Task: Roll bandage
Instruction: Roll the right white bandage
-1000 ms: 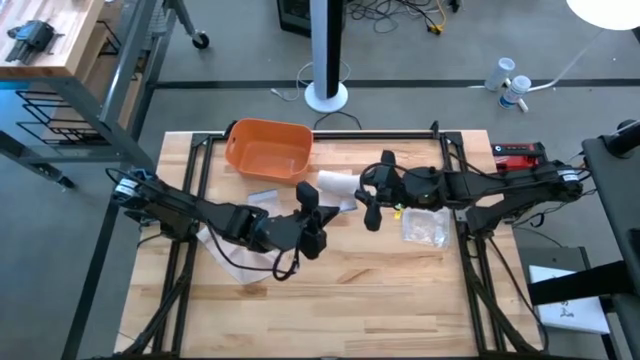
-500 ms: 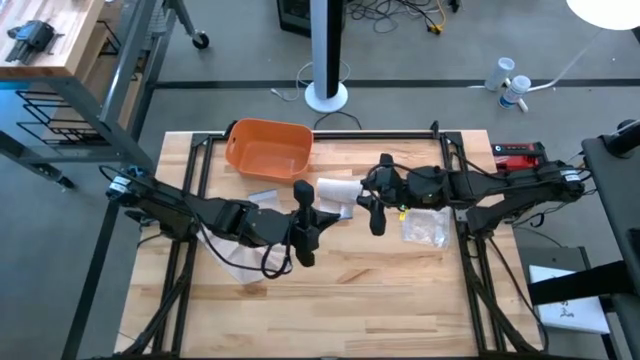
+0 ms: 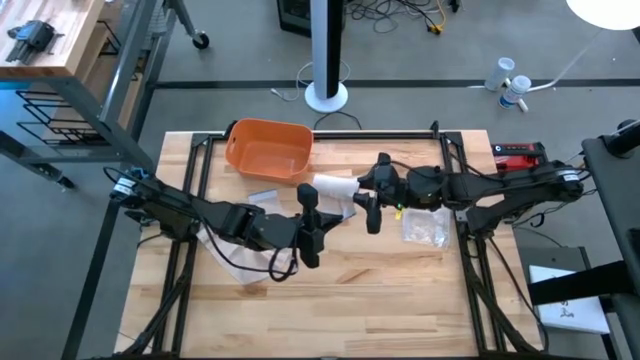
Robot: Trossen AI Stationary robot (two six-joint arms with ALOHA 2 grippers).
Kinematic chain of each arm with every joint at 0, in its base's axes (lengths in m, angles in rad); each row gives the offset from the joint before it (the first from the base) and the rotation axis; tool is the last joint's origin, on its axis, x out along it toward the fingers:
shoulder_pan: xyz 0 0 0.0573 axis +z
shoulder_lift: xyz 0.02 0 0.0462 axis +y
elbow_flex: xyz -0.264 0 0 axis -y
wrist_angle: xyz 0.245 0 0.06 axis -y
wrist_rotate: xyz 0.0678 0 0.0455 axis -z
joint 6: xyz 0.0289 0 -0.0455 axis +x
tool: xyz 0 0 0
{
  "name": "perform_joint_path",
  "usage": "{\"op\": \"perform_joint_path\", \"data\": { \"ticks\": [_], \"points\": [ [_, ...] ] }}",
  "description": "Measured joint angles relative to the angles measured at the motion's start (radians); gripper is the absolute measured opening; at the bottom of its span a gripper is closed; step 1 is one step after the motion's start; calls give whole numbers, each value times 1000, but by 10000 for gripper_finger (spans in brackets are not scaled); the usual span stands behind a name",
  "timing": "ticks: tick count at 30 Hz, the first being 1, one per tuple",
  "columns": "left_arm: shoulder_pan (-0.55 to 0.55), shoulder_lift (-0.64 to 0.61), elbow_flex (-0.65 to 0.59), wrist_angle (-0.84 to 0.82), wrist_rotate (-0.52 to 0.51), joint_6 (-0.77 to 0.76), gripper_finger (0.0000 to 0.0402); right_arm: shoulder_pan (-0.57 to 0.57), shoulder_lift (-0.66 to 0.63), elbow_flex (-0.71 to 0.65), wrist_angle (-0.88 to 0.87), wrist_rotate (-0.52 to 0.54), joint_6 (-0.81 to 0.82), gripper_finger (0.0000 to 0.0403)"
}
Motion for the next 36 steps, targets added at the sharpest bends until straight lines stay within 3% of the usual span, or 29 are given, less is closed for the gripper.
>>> {"op": "perform_joint_path", "data": {
  "ticks": [6, 9, 28, 36],
  "points": [
    [-5, -16, 0, -12, -63, -4, 0, 1, -2, -39, 7, 9, -34, 121],
    [-5, -23, 0, -12, -99, -5, 0, 8, -2, -42, 6, -45, -37, 121],
    [57, -28, 0, -65, -106, -135, 0, 42, 1, -43, -10, -72, -62, 121],
    [59, -30, 0, -75, -105, -134, 18, 43, 1, -43, -18, -62, -62, 121]
  ]
}}
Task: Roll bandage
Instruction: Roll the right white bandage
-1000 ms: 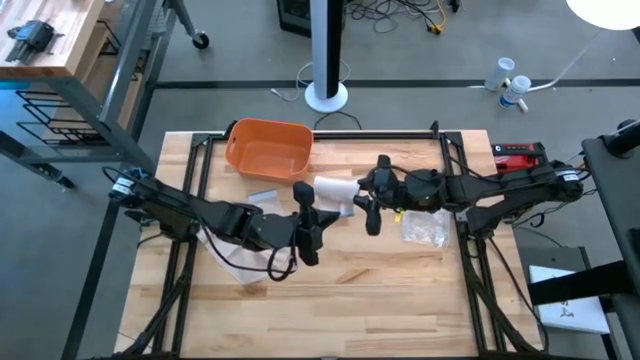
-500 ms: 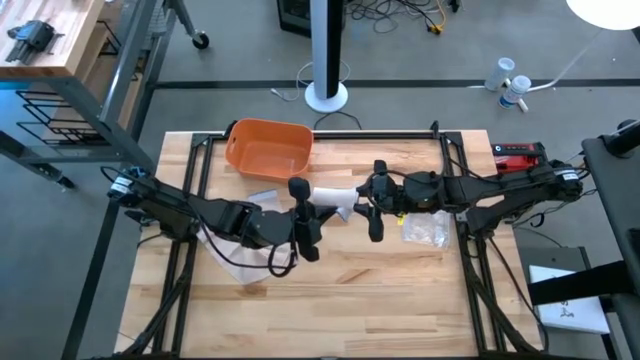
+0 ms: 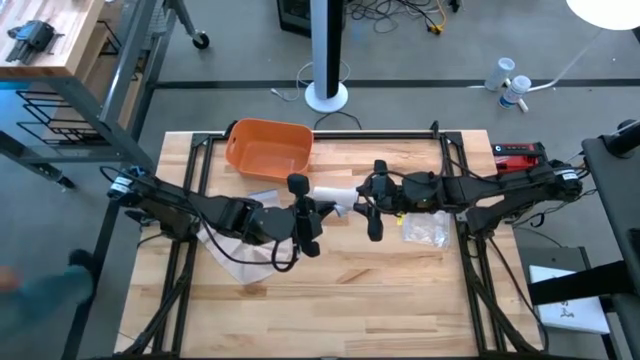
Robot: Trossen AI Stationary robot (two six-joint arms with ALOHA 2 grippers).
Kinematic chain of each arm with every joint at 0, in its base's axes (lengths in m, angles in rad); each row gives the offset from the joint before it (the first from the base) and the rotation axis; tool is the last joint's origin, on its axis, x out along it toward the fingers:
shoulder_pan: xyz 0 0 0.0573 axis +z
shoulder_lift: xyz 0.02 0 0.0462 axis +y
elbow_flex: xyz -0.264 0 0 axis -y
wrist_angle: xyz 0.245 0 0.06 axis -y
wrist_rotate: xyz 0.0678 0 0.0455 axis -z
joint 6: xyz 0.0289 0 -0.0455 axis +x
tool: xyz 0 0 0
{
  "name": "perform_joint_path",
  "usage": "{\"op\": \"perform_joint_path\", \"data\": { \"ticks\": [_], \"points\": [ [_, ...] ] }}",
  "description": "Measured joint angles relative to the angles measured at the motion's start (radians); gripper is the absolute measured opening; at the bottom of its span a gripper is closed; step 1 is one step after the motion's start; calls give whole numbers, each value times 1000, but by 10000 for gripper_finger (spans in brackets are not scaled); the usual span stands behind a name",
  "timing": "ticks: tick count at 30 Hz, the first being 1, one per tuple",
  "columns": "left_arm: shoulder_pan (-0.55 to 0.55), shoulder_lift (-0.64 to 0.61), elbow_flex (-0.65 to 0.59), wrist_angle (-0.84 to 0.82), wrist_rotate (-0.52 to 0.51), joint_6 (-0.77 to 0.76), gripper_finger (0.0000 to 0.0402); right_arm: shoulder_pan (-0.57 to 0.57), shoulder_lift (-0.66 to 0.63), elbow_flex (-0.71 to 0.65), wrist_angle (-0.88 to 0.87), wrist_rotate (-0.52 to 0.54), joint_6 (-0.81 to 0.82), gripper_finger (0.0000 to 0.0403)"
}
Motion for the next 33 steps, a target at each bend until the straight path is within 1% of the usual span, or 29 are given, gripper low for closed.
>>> {"op": "perform_joint_path", "data": {
  "ticks": [3, 6, 13, 17, 21, 27, 31, 33],
  "points": [
    [-8, -12, 0, -7, 31, -2, 12, 3, -1, 1, 3, 34, -1, 121],
    [-14, -26, 0, -25, 37, -4, 3, 2, -2, 2, 8, 35, -2, 121],
    [-14, -44, 1, -58, 50, -16, 2, 3, -2, 3, 6, 44, 0, 121],
    [-14, -39, 22, -81, 51, -19, 2, 2, -3, 3, 6, 47, 0, 121],
    [-11, -37, 37, -138, 53, -43, 2, 2, -3, 3, 0, 49, 0, 121],
    [15, -36, 47, -171, 61, -65, 2, 2, -2, 3, -1, 45, 3, 121],
    [45, -33, 47, -172, 116, -71, 1, 1, -2, 1, -11, 35, 25, 122],
    [54, -33, 47, -162, 126, -71, 2, 1, -2, 1, -15, 35, 27, 126]
  ]
}}
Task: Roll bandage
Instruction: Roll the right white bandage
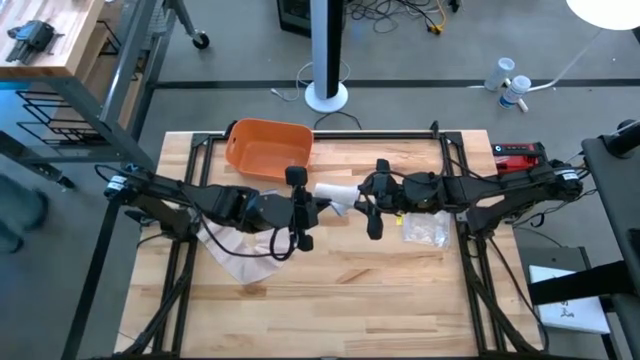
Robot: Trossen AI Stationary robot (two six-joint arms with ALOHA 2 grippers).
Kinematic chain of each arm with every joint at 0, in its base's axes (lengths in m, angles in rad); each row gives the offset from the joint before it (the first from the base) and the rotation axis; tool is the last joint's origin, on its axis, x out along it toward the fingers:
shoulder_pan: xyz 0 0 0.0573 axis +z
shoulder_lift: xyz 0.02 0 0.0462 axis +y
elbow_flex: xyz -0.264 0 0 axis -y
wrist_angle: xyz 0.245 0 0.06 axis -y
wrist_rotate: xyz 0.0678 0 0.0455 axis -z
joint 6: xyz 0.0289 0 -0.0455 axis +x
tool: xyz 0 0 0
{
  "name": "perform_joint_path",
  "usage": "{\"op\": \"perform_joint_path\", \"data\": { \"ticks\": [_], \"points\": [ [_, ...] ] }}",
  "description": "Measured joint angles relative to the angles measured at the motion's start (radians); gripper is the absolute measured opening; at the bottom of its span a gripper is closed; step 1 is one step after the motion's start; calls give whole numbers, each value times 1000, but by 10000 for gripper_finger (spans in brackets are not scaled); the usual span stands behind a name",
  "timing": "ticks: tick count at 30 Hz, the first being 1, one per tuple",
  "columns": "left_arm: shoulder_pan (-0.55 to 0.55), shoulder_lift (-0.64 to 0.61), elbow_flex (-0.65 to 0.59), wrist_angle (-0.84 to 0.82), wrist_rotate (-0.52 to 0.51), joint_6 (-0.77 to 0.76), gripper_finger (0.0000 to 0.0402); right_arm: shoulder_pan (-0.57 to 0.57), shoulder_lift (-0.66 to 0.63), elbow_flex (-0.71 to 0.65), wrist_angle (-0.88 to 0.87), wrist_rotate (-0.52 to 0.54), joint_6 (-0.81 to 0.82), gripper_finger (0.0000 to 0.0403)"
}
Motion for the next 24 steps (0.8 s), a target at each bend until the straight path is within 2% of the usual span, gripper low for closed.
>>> {"op": "perform_joint_path", "data": {
  "ticks": [7, 17, 24],
  "points": [
    [15, 2, 0, 10, 4, 31, 42, 1, 0, 0, -14, -6, 0, 150],
    [20, 34, 0, 16, 19, 45, 158, 7, 1, 0, -28, -19, -66, 114],
    [27, 39, -2, 8, 50, 23, 197, 13, 1, 0, -80, -25, -203, 115]
  ]
}}
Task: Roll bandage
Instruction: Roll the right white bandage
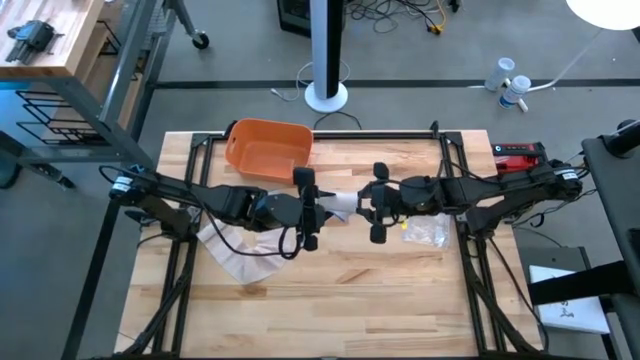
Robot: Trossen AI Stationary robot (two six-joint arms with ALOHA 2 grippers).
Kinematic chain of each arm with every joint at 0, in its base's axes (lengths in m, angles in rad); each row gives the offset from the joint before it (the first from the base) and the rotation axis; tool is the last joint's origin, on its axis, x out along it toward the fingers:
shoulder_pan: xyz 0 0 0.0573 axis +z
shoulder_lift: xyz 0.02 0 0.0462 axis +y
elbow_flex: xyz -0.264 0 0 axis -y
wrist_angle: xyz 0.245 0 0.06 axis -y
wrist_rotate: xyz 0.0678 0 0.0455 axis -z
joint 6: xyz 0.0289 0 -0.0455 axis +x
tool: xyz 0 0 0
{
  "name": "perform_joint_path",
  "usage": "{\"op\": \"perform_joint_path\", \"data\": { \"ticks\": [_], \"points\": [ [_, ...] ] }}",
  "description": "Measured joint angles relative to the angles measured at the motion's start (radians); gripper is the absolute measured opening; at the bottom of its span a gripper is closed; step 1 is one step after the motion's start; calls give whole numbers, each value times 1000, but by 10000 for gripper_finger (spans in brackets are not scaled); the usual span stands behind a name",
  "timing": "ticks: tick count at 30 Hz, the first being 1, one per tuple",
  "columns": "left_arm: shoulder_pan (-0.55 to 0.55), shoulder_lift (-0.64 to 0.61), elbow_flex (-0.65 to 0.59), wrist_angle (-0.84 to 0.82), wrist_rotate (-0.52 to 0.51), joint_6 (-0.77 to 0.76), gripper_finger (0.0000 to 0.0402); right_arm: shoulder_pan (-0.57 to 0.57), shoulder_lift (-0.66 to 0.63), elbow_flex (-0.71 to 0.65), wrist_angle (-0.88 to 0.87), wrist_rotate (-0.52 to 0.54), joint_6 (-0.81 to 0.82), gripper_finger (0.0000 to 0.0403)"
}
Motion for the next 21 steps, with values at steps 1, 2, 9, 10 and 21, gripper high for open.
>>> {"op": "perform_joint_path", "data": {
  "ticks": [1, 2, 9, 10, 21],
  "points": [
    [4, 0, 0, 0, 17, -6, 199, 1, 0, 0, 0, 0, -23, 115],
    [8, 0, 0, -2, 37, -14, 201, 1, 0, 0, 0, -1, -47, 114],
    [43, 0, -9, -12, 114, -55, 190, 1, 0, 0, -17, 6, -138, 112],
    [47, 0, -10, -12, 116, -62, 188, 1, 0, 0, -22, 7, -137, 113],
    [66, 23, -11, -16, 138, -65, 137, 0, 1, -1, -43, 11, -81, 126]
  ]
}}
